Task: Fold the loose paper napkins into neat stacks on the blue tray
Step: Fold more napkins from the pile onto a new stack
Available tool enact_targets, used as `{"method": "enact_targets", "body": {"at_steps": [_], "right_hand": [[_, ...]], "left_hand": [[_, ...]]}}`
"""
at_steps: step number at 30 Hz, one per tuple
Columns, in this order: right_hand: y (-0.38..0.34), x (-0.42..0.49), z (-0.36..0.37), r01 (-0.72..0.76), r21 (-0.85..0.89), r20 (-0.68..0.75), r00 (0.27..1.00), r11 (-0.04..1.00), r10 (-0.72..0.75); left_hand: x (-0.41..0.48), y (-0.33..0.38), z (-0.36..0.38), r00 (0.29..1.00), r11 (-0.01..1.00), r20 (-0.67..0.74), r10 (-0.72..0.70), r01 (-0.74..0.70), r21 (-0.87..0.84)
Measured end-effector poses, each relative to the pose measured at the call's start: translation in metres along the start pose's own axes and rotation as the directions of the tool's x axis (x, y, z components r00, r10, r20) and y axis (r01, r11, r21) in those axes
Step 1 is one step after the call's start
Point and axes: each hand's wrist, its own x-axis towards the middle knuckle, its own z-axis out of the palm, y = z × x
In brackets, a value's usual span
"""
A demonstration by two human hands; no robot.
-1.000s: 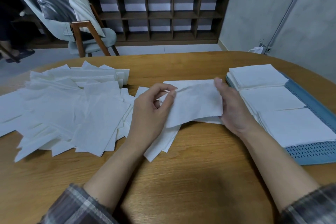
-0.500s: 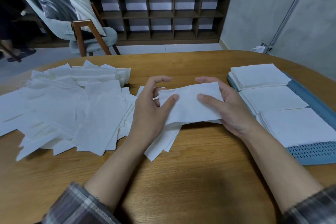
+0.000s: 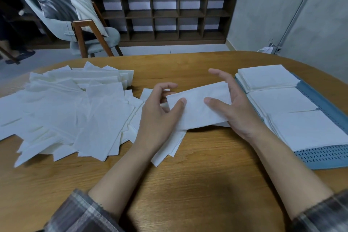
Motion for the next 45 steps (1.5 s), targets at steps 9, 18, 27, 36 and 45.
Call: {"method": "enact_targets", "body": {"at_steps": [9, 18, 27, 36, 45], "right_hand": [[0.005, 0.003, -0.004, 0.010, 0.029, 0.021, 1.000, 1.000, -0.011], [0.014, 0.011, -0.010, -0.042, -0.111, -0.256, 0.967, 0.993, 0.012], [0.018, 0.011, -0.010, -0.073, -0.115, -0.328, 0.944, 0.991, 0.031], [0.016, 0.010, -0.009, -0.104, -0.096, -0.329, 0.942, 0.990, 0.067], [0.013, 0.009, -0.007, -0.105, -0.124, -0.296, 0.953, 0.987, 0.064]], "left_hand": [[-0.001, 0.001, -0.001, 0.997, 0.996, 0.045, 0.057, -0.060, 0.065], [-0.005, -0.010, 0.008, 0.921, 0.858, 0.191, 0.340, -0.387, 0.337], [-0.005, -0.027, 0.012, 0.837, 0.721, 0.486, 0.252, -0.497, 0.483], [-0.007, -0.021, 0.013, 0.837, 0.791, 0.502, 0.218, -0.453, 0.412], [-0.007, -0.017, 0.010, 0.844, 0.764, 0.501, 0.191, -0.448, 0.464]]}}
